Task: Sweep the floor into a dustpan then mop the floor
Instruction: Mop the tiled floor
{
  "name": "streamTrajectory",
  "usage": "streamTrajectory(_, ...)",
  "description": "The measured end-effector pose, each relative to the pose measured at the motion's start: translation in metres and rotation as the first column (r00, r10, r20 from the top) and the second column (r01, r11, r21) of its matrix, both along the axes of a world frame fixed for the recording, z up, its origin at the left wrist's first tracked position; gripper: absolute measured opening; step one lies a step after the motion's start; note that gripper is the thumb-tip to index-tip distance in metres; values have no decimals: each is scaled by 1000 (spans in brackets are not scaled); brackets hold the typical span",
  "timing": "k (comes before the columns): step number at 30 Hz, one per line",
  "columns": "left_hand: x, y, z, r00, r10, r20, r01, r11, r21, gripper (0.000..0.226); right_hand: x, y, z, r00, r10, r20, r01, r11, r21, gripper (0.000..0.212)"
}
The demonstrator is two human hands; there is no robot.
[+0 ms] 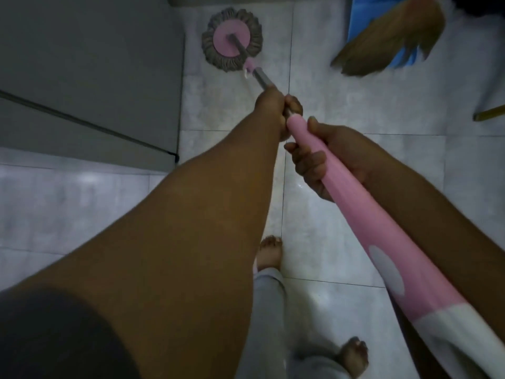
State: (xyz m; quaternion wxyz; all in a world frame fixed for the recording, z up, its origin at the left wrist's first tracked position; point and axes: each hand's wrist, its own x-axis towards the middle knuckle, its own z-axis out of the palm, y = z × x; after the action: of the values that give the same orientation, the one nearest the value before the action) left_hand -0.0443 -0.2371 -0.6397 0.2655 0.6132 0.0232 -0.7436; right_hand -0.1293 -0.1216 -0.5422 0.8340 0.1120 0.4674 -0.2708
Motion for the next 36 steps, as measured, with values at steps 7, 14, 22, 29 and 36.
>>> streamTrajectory(7,-11,26,-1,999,15,-49,-15,1000,1,47,-12,27,-1,1000,8,12,-8,1000,-26,46)
streamTrajectory(14,-44,155,27,998,-18,-60,20,999,40,45,-44,151,30,1000,9,-7,-9,1000,14,49)
streamTrajectory(22,-83,327,52,994,-62,-85,69,994,86,49,-80,323,65,999,-30,-40,35,993,109,49)
streamTrajectory(29,-83,346,52,994,-70,-82,80,988,131,48,-82,342,68,998,-59,-30,62,989,131,49)
streamTrajectory(36,-74,233,32,991,-120,-54,124,990,69,50,-67,236,40,994,-108,-4,108,988,108,47)
